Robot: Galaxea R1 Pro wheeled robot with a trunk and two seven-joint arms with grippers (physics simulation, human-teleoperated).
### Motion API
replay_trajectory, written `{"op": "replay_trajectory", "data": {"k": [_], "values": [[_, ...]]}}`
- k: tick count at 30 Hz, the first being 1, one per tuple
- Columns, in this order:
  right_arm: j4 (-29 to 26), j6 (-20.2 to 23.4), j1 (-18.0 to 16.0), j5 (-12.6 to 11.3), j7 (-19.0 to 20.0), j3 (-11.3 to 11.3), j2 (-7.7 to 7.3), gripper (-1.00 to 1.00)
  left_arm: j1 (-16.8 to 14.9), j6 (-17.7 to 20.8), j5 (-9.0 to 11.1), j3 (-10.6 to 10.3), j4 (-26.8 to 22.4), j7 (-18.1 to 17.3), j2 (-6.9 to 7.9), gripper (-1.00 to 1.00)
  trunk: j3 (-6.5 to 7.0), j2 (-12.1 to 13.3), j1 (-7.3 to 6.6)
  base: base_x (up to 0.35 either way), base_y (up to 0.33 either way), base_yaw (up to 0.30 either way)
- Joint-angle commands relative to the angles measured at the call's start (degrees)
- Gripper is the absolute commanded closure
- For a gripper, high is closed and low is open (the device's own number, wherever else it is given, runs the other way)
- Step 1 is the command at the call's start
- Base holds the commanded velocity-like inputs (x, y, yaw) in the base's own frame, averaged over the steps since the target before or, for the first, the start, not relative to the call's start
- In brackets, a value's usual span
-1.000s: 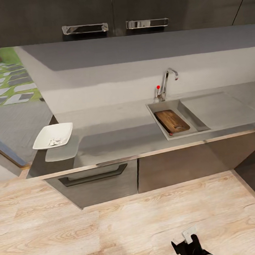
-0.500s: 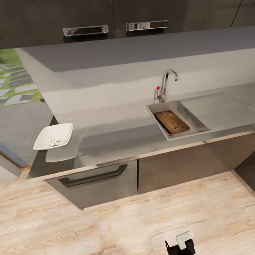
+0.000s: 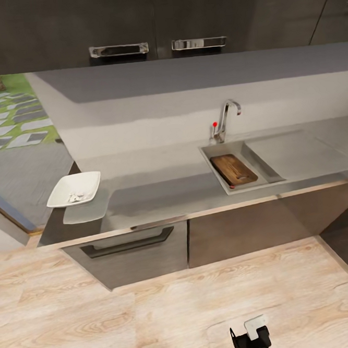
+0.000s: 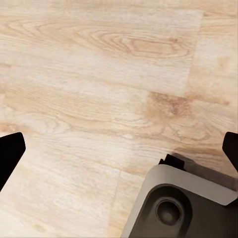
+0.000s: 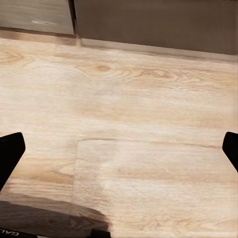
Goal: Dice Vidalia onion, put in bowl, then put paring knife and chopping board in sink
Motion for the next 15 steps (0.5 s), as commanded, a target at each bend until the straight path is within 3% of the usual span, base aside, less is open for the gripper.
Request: {"op": "replay_trajectory", "data": {"k": [1,15], "values": [[0.09,-0.21,-0.05,0.60,-0.34,-0.42,0.02,-1.00,-0.06,-0.15,0.10,-0.48,0.13,0.32,-0.04,-1.00,-0.04,-0.10,0.03,0.000,0.000,-0.119],[0.09,-0.25,-0.05,0.60,-0.40,-0.42,-0.01,-1.00,-0.05,-0.16,0.10,-0.48,0.21,0.32,0.04,-1.00,1.13,-0.10,0.03,0.000,0.000,-0.034]]}}
